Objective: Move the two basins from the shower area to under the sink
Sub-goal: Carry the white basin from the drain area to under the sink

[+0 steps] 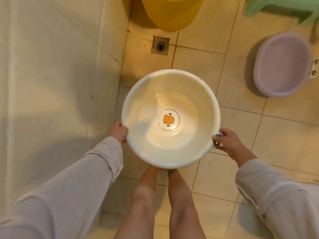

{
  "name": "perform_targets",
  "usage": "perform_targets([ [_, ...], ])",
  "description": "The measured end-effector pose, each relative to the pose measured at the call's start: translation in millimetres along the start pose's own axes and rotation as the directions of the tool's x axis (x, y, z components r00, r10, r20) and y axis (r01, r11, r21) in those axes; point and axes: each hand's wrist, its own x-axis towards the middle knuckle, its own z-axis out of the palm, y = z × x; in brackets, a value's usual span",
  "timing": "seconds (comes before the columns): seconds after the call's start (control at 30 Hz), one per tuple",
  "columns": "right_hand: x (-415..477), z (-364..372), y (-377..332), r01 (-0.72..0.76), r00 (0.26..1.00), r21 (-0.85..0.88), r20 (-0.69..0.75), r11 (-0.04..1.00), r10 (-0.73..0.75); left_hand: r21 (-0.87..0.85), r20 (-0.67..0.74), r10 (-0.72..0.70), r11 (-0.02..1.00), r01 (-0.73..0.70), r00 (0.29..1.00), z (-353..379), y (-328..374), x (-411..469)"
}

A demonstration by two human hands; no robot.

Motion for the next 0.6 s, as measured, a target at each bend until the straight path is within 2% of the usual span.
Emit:
perform_targets([
  [0.13,-110,-24,1,0.045,0.998,-0.008,0.035,0.999,-0.044,-0.037,0.001,0.000,0.999,0.000,1.000,-48,-22,-93],
  [0.3,-214,-56,13,0.088,0.996,0.038,0.004,0.995,-0.088,-0.003,0.001,0.084,0.997,-0.084,0.997,-78,-31,-189],
  [0.43,-263,-77,32,0.142,0.990,0.102,-0.036,0.985,-0.139,0.010,0.046,0.157,0.988,-0.157,0.987,-87,-32,-240],
  [0.6,-295,-93,61,0.249,0.967,0.190,-0.098,0.950,-0.234,-0.005,0.148,0.241,0.970,-0.243,0.959,-87,-31,-263],
])
